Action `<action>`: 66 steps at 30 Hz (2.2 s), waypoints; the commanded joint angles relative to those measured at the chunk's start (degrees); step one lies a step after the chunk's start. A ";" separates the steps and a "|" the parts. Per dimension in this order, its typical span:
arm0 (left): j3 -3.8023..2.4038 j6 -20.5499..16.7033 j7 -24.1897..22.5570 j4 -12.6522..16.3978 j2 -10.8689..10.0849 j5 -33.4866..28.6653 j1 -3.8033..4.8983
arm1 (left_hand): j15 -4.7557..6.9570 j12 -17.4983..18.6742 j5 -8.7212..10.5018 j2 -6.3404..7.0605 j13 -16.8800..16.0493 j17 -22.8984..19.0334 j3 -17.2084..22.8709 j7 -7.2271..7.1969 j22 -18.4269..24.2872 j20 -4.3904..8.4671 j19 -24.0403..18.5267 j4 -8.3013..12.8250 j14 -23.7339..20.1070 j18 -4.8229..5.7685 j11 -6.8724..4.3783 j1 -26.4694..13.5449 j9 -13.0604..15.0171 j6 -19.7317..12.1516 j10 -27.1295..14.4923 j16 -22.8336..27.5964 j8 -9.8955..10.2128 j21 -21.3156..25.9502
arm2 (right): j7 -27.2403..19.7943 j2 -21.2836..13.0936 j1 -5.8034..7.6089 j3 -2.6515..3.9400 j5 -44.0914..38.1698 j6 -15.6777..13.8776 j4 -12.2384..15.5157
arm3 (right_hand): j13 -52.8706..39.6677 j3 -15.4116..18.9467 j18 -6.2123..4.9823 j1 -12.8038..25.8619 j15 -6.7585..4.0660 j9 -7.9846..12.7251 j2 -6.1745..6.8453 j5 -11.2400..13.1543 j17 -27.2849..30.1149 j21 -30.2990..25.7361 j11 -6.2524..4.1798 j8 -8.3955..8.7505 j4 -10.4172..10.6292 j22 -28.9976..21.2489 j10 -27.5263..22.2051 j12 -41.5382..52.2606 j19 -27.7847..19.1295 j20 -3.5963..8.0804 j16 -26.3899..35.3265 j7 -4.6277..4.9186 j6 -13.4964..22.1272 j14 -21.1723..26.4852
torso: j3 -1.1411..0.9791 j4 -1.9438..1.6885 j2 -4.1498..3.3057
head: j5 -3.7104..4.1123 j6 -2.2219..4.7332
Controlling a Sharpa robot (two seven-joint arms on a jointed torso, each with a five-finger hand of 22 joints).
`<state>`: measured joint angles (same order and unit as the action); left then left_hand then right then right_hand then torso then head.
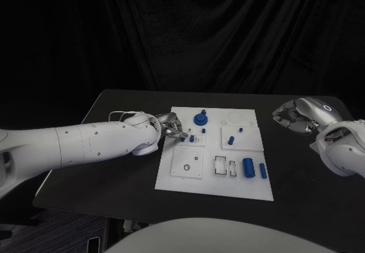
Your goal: Assemble the parts on the task board
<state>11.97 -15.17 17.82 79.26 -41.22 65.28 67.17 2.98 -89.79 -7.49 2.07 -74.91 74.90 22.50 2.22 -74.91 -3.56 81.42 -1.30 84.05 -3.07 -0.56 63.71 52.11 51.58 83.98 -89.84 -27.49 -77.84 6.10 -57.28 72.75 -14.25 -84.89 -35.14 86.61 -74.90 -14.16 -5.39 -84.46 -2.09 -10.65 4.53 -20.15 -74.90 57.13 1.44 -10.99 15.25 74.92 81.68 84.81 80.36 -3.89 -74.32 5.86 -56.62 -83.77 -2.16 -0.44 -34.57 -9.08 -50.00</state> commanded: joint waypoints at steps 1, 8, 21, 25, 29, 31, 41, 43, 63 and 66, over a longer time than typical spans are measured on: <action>0.11 1.21 -0.80 0.01 0.22 -0.11 -0.11 | 0.33 -0.21 0.25 -0.18 -15.09 15.10 -1.95 0.59 -10.67 0.36 0.10 -1.39 5.95 -0.25 -0.25 -0.83 0.46 0.01 6.02 -0.16 -0.41 0.34 | 0.68 -0.05 -0.11 0.04 -0.21 -0.21 0.05 | -2.72 -0.10 -0.51 -0.44 -0.30 0.01 0.06 0.08 -1.32 -0.17 -0.10 -0.06 -0.37 7.26 -0.48 -0.39 -0.18 0.11 0.21 0.10 -0.25 -0.51 | -0.01 0.01 0.01 | -0.06 0.00; 0.11 1.31 -0.61 -0.18 0.24 -0.11 -0.11 | 0.30 -0.21 0.55 -0.40 -15.09 15.10 -3.75 0.59 -10.63 0.37 0.03 -2.78 5.95 -0.29 -0.23 -1.15 0.86 0.01 6.02 -0.16 -0.64 0.52 | 0.67 -0.09 -0.11 0.04 -0.21 -0.18 0.09 | -2.72 -0.10 -0.51 -0.44 -0.30 0.01 0.06 0.08 -1.32 -0.17 -0.10 -0.06 -0.37 7.26 -0.48 -0.39 -0.18 0.11 0.21 0.10 -0.25 -0.51 | -0.01 -0.03 -0.02 | -0.02 0.00; 0.11 1.91 -0.33 -0.35 0.33 -0.11 -0.13 | 0.45 -0.21 -3.94 -1.47 -15.09 15.10 -4.93 0.30 -10.55 0.48 -0.11 -3.12 5.95 -0.36 -0.45 1.55 1.60 -0.42 6.02 -0.16 -0.77 0.85 | 0.66 -0.17 -0.12 0.04 -0.21 -0.12 0.15 | -2.72 -0.10 -0.51 -0.44 -0.30 0.01 0.06 0.08 -1.32 -0.17 -0.10 -0.06 -0.37 7.26 -0.48 -0.39 -0.18 0.11 0.21 0.10 -0.25 -0.51 | 0.01 -0.05 -0.04 | -0.09 0.00; 0.11 2.18 -0.28 -0.35 0.31 -0.11 -0.13 | 0.55 -0.21 -7.09 -1.60 -15.09 15.10 -4.69 0.18 -10.53 0.56 -0.16 -2.71 5.95 -0.38 -0.56 2.88 1.71 -0.46 6.02 -0.16 -0.65 0.95 | 0.67 -0.17 -0.12 0.04 -0.21 -0.11 0.14 | -2.66 -0.11 -0.51 -0.48 -0.29 0.02 0.12 0.12 -1.27 -0.19 -0.08 -0.05 -0.38 7.26 -0.52 -0.41 -0.19 0.11 0.27 0.13 -0.25 -0.48 | 0.01 -0.06 -0.04 | -0.10 0.00; 0.11 2.46 -0.24 -0.35 0.26 -0.11 -0.14 | 0.60 -0.21 -9.55 -1.58 -15.09 15.10 -4.10 0.09 -10.49 0.64 -0.26 -2.23 5.95 -0.42 -0.63 3.91 1.79 -0.48 6.02 -0.16 -0.53 1.12 | 0.67 -0.15 -0.12 0.04 -0.21 -0.11 0.12 | -2.66 -0.11 -0.51 -0.48 -0.29 0.02 0.12 0.12 -1.27 -0.19 -0.08 -0.05 -0.38 7.26 -0.52 -0.41 -0.19 0.11 0.27 0.13 -0.25 -0.48 | 0.00 -0.06 -0.04 | -0.05 0.00; 0.11 2.56 -0.23 -0.34 0.21 -0.11 -0.14 | 0.61 -0.21 -9.96 -1.57 -15.09 15.10 -3.91 0.08 -10.50 0.64 -0.24 -2.11 5.95 -0.41 -0.65 4.14 1.80 -0.52 6.02 -0.16 -0.48 1.09 | 0.68 -0.14 -0.12 0.04 -0.21 -0.10 0.11 | -2.66 -0.11 -0.51 -0.48 -0.29 0.02 0.12 0.12 -1.27 -0.19 -0.08 -0.05 -0.38 7.26 -0.52 -0.41 -0.19 0.11 0.27 0.13 -0.25 -0.48 | 0.00 -0.03 -0.03 | -0.09 0.00; 0.11 2.97 -0.04 -0.19 -0.14 -0.11 -0.15 | 0.67 -0.21 -11.12 -1.24 -15.09 15.10 -2.13 0.05 -10.48 0.70 -0.28 -0.82 5.95 -0.42 -0.70 5.73 1.81 -0.75 6.02 -0.16 -0.14 1.17 | 0.69 -0.13 -0.17 0.04 -0.21 -0.11 0.05 | -2.66 -0.11 -0.51 -0.48 -0.29 0.02 0.12 0.12 -1.27 -0.19 -0.08 -0.05 -0.38 7.26 -0.52 -0.41 -0.19 0.11 0.27 0.13 -0.25 -0.48 | 0.00 -0.01 0.03 | -0.17 0.00; 0.11 3.00 -0.01 -0.17 -0.19 -0.11 -0.15 | 0.67 -0.21 -11.12 -1.24 -15.09 15.10 -2.13 0.05 -10.48 0.70 -0.28 -0.82 5.95 -0.42 -0.70 5.73 1.81 -0.75 6.02 -0.16 -0.14 1.17 | 0.68 -0.13 -0.19 0.04 -0.21 -0.11 0.04 | -2.62 -0.14 -0.53 -0.51 -0.28 0.03 0.10 0.12 -1.25 -0.34 -0.06 -0.04 -0.37 7.22 -0.55 -0.44 -0.23 0.10 0.30 0.15 -0.23 -0.47 | 0.00 0.01 0.04 | -0.24 0.00; 0.12 2.86 -0.04 -0.27 -0.02 -0.11 -0.21 | 0.33 -0.21 0.33 -0.89 -15.09 15.10 -5.18 0.58 -10.48 0.43 -0.25 -5.71 5.95 -0.40 -0.26 0.35 2.13 0.26 6.02 -0.16 0.02 1.23 | 0.65 -0.05 -0.24 0.04 -0.21 -0.17 -0.04 | -2.62 -0.14 -0.53 -0.51 -0.28 0.03 0.10 0.12 -1.25 -0.34 -0.06 -0.04 -0.37 7.22 -0.55 -0.44 -0.23 0.10 0.30 0.15 -0.23 -0.47 | -0.01 0.04 0.00 | -0.25 0.00; 0.12 2.80 0.00 -0.36 -0.01 -0.11 -0.23 | 0.14 -0.21 1.70 -1.18 -15.09 15.10 -7.71 0.85 -10.48 0.26 -0.23 -8.45 5.95 -0.40 -0.03 -2.15 1.98 0.27 6.02 -0.16 0.45 1.26 | 0.64 -0.05 -0.24 0.04 -0.21 -0.16 -0.04 | -2.62 -0.14 -0.53 -0.51 -0.28 0.03 0.10 0.12 -1.25 -0.34 -0.06 -0.04 -0.37 7.22 -0.55 -0.44 -0.23 0.10 0.30 0.15 -0.23 -0.47 | -0.01 0.05 0.00 | -0.26 0.00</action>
<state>12.12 -12.92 17.98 78.88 -41.35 65.28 67.03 3.38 -89.79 -6.07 0.83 -74.91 74.90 15.11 2.77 -74.95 -3.16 81.00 -9.19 84.05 -3.06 -0.90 62.24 54.15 51.89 84.03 -89.84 -27.27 -76.88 6.10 -57.31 72.63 -14.24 -84.88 -35.13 86.56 -74.92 -14.33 -5.40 -84.46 -2.09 -10.65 4.53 -20.15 -74.90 57.14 1.23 -10.99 15.08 74.93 81.47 84.58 80.36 -3.90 -74.33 5.86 -56.62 -83.77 -2.16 -0.43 -34.55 -9.33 -50.00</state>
